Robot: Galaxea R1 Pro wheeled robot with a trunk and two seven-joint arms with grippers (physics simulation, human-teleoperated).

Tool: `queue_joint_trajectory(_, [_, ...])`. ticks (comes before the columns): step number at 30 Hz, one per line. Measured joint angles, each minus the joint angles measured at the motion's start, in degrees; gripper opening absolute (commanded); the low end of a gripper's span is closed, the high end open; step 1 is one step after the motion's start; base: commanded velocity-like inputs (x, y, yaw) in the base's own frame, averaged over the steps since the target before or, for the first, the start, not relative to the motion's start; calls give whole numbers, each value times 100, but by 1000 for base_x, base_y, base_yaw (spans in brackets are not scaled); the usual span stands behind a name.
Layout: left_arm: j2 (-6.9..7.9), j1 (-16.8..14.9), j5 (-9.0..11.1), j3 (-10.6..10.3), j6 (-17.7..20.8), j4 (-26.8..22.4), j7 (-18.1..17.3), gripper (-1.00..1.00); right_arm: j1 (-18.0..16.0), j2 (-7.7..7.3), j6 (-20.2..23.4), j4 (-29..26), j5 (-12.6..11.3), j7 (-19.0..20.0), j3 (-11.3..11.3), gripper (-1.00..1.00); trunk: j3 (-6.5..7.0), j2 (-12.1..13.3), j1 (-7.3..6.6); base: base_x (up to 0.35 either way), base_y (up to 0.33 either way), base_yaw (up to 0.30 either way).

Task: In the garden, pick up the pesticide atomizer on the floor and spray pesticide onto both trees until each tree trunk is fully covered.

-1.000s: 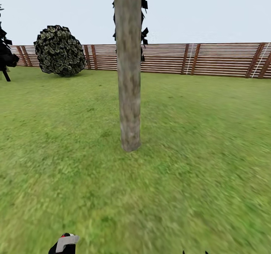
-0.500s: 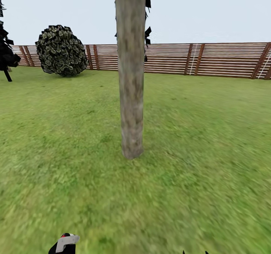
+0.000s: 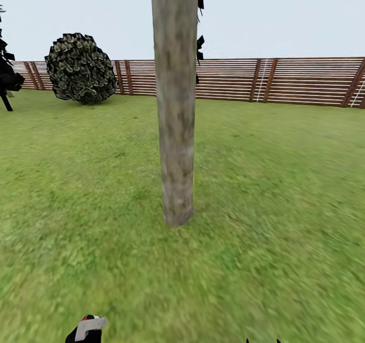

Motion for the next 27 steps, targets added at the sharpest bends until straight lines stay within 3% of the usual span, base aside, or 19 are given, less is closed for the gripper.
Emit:
queue_joint_trajectory(10, [4,0,2,0,0,1,0,-100,1,0,0,-1,0,0,-1,100,0,0,0,339,0,-133])
queue_joint_trajectory(22, [28,-2,-47,-63,5,-15,-48,-100,0,0,4,-15,11,26,9,100,0,0,2,277,0,-13])
queue_joint_trajectory(24, [66,-38,-76,-79,53,-63,-99,-100,-10,-4,17,-185,126,52,59,100,0,0,3,13,0,0])
queue_joint_trajectory(26, [79,-38,-133,-101,73,-67,-189,-100,-64,-13,31,-355,412,60,124,100,0,0,4,4,0,0])
queue_joint_trajectory(27, [139,-80,-346,-144,94,-87,-579,-100,-191,-25,205,-533,1047,100,184,100,1,0,4,2,0,0])
